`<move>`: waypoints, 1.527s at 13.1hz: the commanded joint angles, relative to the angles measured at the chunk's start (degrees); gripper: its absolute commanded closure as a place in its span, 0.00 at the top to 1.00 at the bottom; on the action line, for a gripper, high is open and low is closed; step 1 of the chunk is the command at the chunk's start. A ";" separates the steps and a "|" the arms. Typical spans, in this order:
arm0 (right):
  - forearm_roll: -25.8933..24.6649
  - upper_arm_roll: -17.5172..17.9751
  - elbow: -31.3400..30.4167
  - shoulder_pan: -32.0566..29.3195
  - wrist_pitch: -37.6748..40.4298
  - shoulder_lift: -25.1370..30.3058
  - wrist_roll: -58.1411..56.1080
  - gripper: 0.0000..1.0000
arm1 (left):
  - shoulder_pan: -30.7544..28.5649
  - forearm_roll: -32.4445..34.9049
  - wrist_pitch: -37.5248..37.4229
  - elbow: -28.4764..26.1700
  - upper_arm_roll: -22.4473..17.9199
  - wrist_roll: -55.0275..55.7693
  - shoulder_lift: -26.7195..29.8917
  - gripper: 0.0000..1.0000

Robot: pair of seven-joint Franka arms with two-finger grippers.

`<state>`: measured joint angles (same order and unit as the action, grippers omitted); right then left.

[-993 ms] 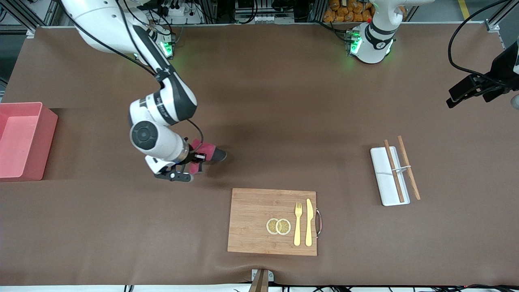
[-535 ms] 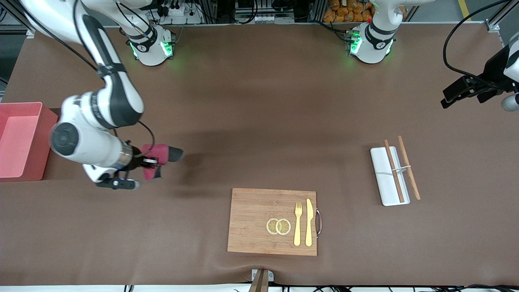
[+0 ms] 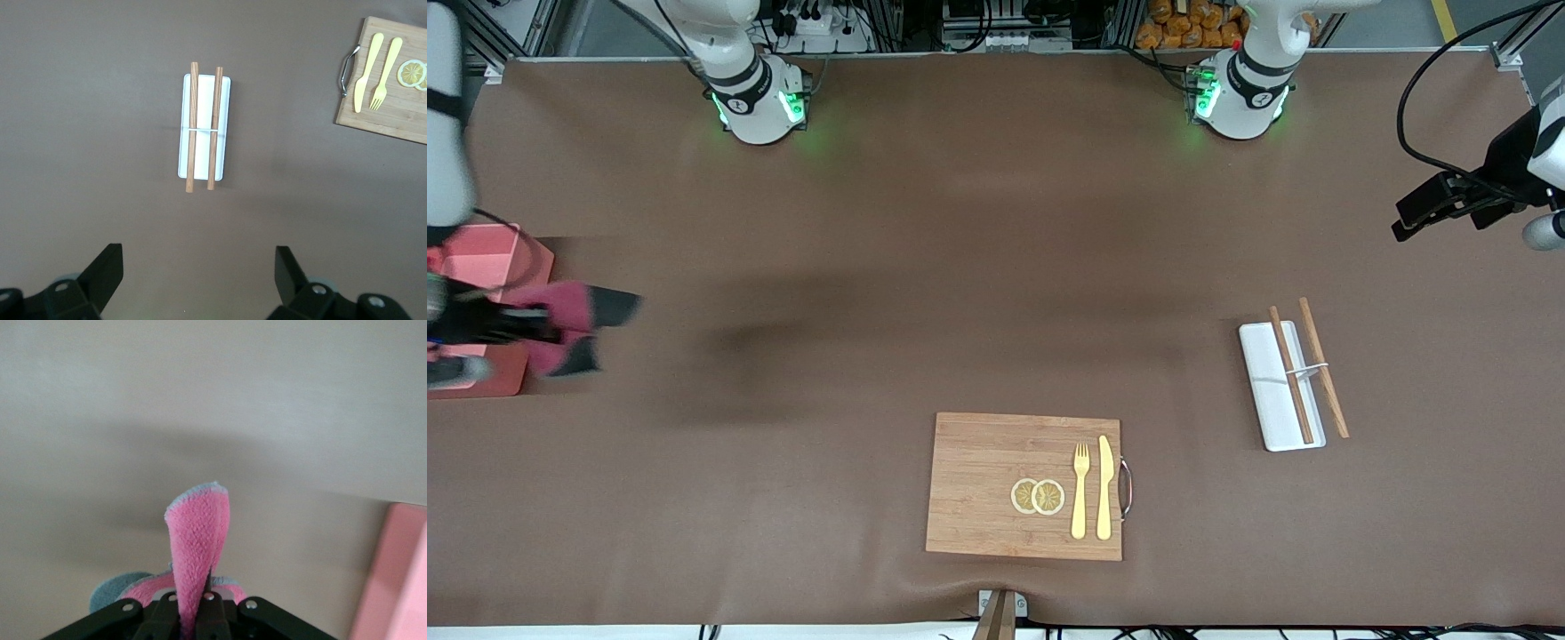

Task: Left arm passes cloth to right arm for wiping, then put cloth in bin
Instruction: 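Carry the cloth with the right gripper into the pink bin and release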

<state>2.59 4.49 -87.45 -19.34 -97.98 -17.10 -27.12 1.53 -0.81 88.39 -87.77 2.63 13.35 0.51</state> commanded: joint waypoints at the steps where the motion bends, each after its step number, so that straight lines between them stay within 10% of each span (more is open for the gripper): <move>1: -1.96 1.48 1.05 -8.15 0.07 -1.79 -10.02 0.00 | 0.05 -0.34 0.91 -0.39 0.01 -0.70 0.19 1.00; 5: -11.54 1.48 1.14 -13.96 -9.84 -5.83 -16.71 0.00 | 0.05 -0.25 1.70 -0.39 0.09 -0.52 0.37 1.00; 15: -10.33 1.66 6.41 -26.62 -24.62 -22.44 -34.56 0.00 | -0.04 1.95 1.96 -0.30 1.24 -0.61 0.72 1.00; 16: -10.15 1.75 6.33 -26.98 -25.94 -23.15 -36.14 0.07 | -0.04 1.95 1.96 -0.30 1.24 -0.61 0.72 1.00; 18: -8.32 1.75 6.24 -27.15 -27.70 -24.73 -36.34 1.00 | -0.21 1.95 1.96 -0.30 1.24 -0.61 0.72 1.00; 20: -5.32 1.66 6.24 -27.42 -27.10 -24.56 -36.77 1.00 | -0.30 1.95 1.96 -0.30 1.24 -0.61 0.72 1.00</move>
<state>-5.15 4.72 -83.10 -45.21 -125.98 -40.90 -62.24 1.54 -0.11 89.92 -87.76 3.53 13.35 0.46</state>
